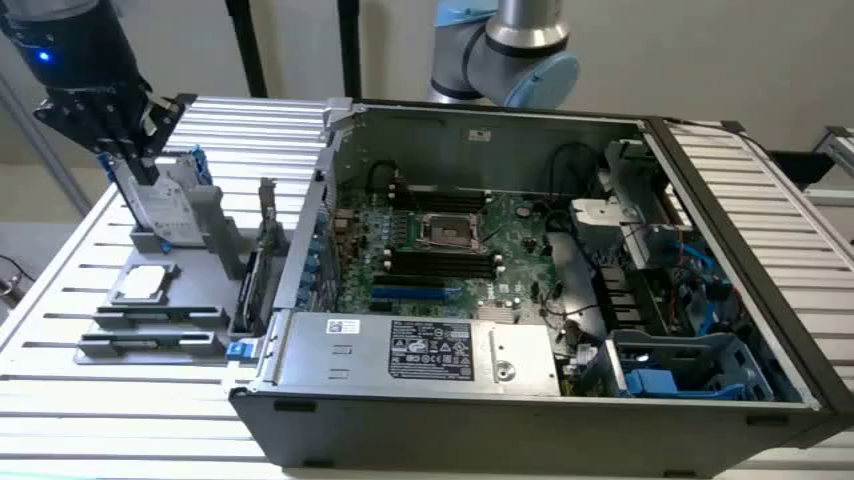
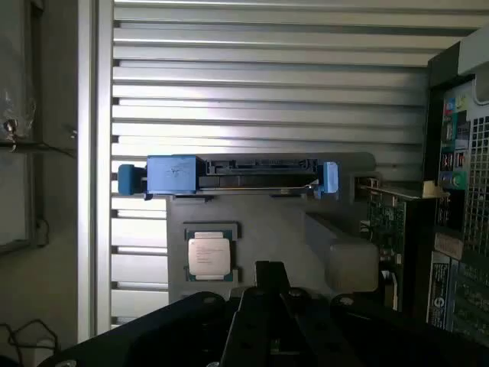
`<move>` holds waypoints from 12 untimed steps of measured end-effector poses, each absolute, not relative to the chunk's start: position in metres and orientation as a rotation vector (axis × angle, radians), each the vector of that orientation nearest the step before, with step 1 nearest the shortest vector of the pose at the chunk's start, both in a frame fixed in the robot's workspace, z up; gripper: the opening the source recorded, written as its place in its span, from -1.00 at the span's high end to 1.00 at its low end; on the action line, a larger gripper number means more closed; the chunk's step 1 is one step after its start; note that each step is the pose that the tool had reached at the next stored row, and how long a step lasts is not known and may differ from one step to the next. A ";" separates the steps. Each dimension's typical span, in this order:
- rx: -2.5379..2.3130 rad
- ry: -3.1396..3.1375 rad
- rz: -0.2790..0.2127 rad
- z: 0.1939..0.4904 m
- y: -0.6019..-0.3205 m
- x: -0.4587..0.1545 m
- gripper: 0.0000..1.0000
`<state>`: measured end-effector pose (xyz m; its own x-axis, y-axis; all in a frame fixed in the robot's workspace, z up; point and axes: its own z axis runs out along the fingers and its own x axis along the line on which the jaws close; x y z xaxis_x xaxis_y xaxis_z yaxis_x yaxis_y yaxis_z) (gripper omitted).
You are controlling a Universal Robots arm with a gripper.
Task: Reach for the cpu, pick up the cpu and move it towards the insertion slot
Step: 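Pick up the cpu and move it towards the insertion slot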
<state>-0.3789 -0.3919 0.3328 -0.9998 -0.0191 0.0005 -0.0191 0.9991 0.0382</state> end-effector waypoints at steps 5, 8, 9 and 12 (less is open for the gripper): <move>0.030 -3.140 -0.060 0.333 -0.392 -0.379 0.79; 0.030 -3.140 -0.060 0.333 -0.392 -0.379 0.79; 0.030 -3.140 -0.060 0.333 -0.392 -0.379 0.79; 0.030 -3.140 -0.060 0.333 -0.392 -0.379 0.79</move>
